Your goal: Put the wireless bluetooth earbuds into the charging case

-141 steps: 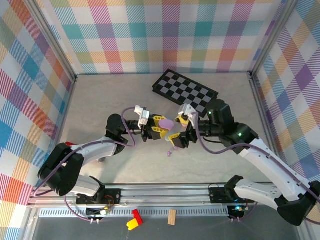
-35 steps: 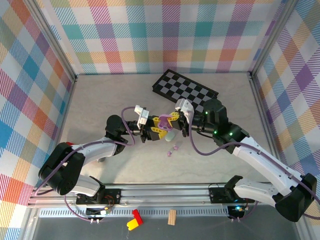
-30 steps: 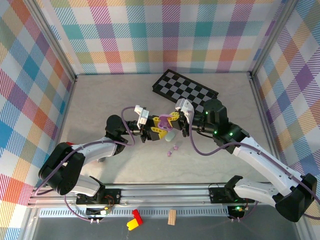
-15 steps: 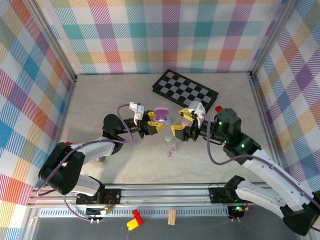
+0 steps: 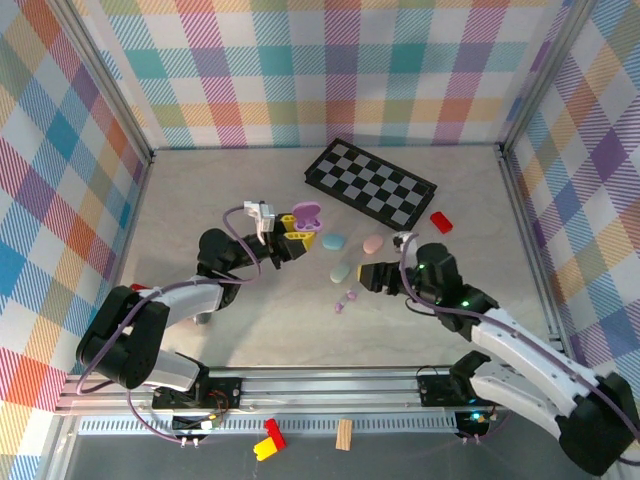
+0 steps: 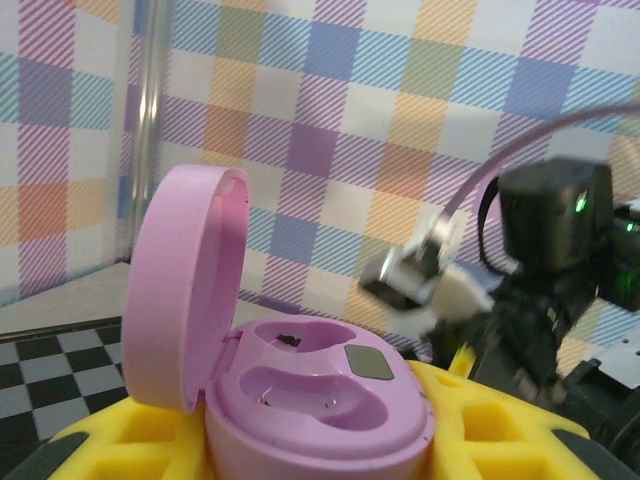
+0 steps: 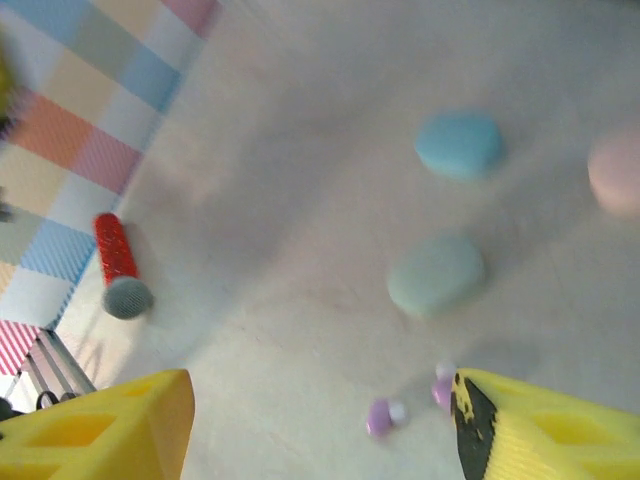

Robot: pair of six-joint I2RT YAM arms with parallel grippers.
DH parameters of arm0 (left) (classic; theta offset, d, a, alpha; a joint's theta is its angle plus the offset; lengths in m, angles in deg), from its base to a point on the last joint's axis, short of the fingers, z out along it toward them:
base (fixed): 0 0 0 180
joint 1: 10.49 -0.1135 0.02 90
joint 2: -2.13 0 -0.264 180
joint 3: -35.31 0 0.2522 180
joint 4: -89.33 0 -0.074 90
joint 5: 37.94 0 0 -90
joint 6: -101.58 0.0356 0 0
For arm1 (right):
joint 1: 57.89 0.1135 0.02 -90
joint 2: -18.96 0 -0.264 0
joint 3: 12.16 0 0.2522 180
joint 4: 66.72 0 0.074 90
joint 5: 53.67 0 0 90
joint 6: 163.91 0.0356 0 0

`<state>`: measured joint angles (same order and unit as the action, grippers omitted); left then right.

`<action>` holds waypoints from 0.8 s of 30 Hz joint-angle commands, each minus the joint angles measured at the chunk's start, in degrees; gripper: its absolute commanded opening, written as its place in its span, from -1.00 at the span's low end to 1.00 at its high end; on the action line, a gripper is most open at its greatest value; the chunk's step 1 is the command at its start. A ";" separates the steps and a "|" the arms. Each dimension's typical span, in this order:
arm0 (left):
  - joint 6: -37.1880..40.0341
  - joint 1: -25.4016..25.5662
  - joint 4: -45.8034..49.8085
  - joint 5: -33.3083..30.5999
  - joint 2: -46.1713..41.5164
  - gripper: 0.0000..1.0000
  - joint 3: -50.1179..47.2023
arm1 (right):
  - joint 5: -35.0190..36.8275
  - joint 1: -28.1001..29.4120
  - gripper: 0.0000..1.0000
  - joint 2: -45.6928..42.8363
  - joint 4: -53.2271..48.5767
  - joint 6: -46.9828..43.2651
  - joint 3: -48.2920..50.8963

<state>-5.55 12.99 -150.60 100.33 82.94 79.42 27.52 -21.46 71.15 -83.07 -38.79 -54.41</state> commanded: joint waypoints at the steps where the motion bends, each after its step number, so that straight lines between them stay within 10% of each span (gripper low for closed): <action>1: 1.13 -0.89 -2.97 -1.53 -2.49 -0.38 -1.04 | 0.96 2.42 0.33 4.98 3.87 12.17 1.38; 24: 1.48 -2.57 -2.81 -0.83 -5.05 -0.37 -2.47 | -3.57 4.44 0.20 29.00 15.28 27.90 -1.34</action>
<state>-5.26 11.09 -150.60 98.91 79.49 77.34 25.31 -17.35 99.36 -71.09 -12.63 -53.91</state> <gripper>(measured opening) 0.365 0.599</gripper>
